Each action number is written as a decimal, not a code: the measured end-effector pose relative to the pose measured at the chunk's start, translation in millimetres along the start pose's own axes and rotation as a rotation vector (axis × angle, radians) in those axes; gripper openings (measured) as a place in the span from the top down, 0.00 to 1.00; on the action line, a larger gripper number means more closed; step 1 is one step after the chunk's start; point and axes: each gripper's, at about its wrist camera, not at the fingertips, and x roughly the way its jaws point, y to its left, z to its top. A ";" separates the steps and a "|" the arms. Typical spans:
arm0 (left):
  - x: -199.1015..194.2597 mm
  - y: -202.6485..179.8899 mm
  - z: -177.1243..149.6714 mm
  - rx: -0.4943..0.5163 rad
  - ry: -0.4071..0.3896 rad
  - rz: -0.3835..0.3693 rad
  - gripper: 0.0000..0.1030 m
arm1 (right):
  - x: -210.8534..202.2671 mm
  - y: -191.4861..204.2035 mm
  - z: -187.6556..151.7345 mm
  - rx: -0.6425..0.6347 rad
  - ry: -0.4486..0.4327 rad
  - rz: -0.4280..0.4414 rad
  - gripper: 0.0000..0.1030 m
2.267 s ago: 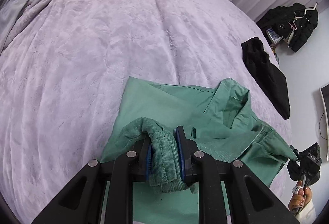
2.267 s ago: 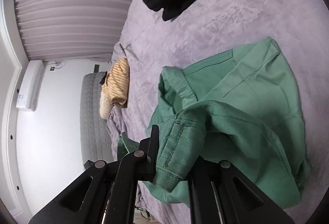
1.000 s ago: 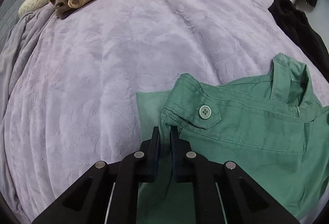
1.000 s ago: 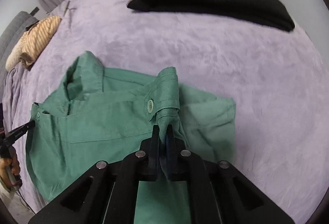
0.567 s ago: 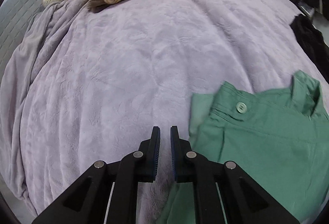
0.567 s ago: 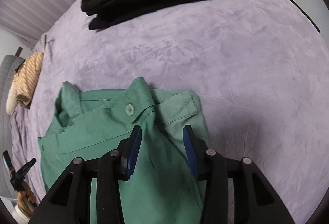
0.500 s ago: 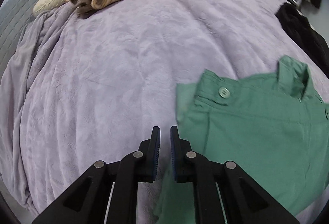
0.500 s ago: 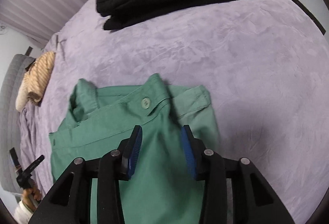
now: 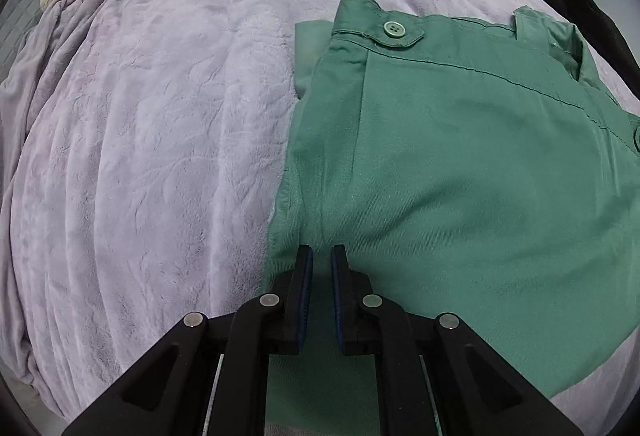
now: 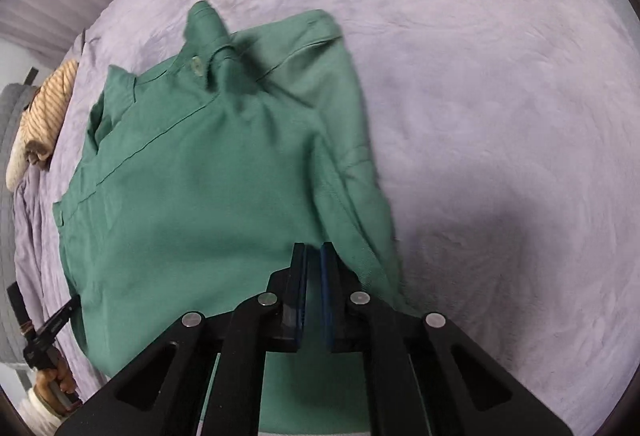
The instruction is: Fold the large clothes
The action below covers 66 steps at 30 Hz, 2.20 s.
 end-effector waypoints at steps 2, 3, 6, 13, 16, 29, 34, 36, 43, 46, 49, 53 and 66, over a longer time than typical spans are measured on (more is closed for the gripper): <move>-7.3 3.7 -2.7 -0.019 0.006 -0.001 0.89 | -8.7 -6.2 -5.5 0.007 -0.008 -0.015 0.95; -11.0 5.2 -5.4 -0.023 0.007 0.004 0.89 | -13.9 -8.3 -8.8 0.012 -0.009 -0.014 0.94; -15.9 9.7 -17.7 -0.011 0.013 0.043 0.89 | -24.9 -9.3 -19.6 0.012 -0.008 -0.015 0.91; -12.5 33.7 -45.1 -0.056 0.062 0.088 0.42 | -35.9 -20.3 -55.0 0.066 0.031 -0.018 0.90; -22.7 45.4 -53.2 -0.109 0.088 0.057 0.42 | -40.4 -15.3 -67.8 0.072 0.046 -0.021 0.90; -73.2 25.6 -95.2 -0.057 0.107 0.068 0.18 | -56.6 36.6 -114.9 0.086 0.099 0.061 0.49; -84.6 36.4 -95.8 -0.063 0.078 0.066 0.11 | -57.4 57.8 -121.7 0.069 0.110 0.076 0.38; -82.2 42.6 -91.4 -0.063 0.082 0.076 0.11 | -57.2 68.1 -122.1 0.056 0.106 0.076 0.32; -80.5 43.5 -86.4 -0.038 0.079 0.149 0.11 | -63.1 97.7 -125.3 -0.001 0.091 0.081 0.21; -77.6 45.7 -86.1 -0.040 0.095 0.132 0.11 | -66.4 108.8 -127.6 -0.020 0.070 0.090 0.18; -76.8 50.1 -87.2 -0.047 0.101 0.119 0.11 | -66.1 116.0 -131.2 -0.020 0.056 0.099 0.16; -74.9 58.6 -88.8 -0.062 0.103 0.115 0.11 | -60.3 124.8 -138.0 -0.022 0.068 0.133 0.00; -64.3 68.3 -96.1 -0.037 0.133 0.055 0.11 | -16.6 159.0 -172.2 -0.021 0.247 0.189 0.00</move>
